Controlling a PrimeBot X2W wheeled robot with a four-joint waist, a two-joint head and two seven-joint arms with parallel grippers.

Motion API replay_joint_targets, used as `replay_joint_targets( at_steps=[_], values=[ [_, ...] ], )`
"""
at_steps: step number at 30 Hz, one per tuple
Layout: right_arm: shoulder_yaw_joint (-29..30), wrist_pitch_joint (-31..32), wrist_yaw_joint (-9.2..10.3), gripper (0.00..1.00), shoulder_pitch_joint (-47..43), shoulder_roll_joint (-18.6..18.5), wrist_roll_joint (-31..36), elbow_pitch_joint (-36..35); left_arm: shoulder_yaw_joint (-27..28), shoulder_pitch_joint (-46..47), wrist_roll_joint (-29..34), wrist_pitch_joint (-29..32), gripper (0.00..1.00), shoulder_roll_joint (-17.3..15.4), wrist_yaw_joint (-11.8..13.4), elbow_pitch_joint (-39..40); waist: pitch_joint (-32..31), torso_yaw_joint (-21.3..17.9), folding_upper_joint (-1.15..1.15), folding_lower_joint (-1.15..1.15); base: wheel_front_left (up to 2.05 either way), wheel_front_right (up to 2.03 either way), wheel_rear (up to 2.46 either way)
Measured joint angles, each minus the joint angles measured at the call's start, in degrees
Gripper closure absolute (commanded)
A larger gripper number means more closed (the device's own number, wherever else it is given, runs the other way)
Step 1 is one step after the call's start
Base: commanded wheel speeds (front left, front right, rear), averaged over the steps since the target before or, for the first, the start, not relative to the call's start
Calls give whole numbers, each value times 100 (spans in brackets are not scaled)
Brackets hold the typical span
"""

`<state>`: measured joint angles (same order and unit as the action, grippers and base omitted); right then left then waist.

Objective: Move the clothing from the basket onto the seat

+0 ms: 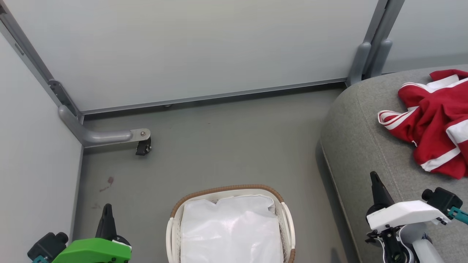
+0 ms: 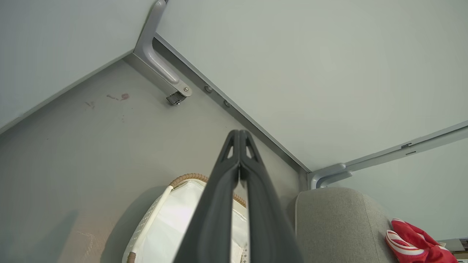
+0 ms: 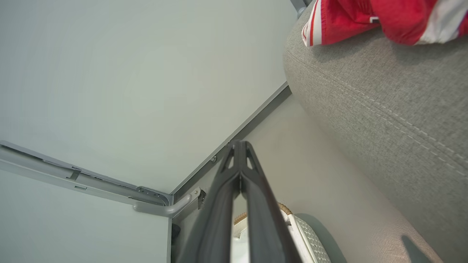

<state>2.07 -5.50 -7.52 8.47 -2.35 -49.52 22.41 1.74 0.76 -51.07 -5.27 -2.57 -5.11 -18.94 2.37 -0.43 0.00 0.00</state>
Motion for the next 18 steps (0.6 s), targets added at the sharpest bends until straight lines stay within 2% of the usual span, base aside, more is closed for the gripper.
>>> replay_joint_targets(
  at_steps=[18],
  values=[
    [120,346,0,100,-65,-7,-1184,-232,135,126,-1138,321,100,-1,-52,129,-46,9,0,0,0,0,0]
  ],
)
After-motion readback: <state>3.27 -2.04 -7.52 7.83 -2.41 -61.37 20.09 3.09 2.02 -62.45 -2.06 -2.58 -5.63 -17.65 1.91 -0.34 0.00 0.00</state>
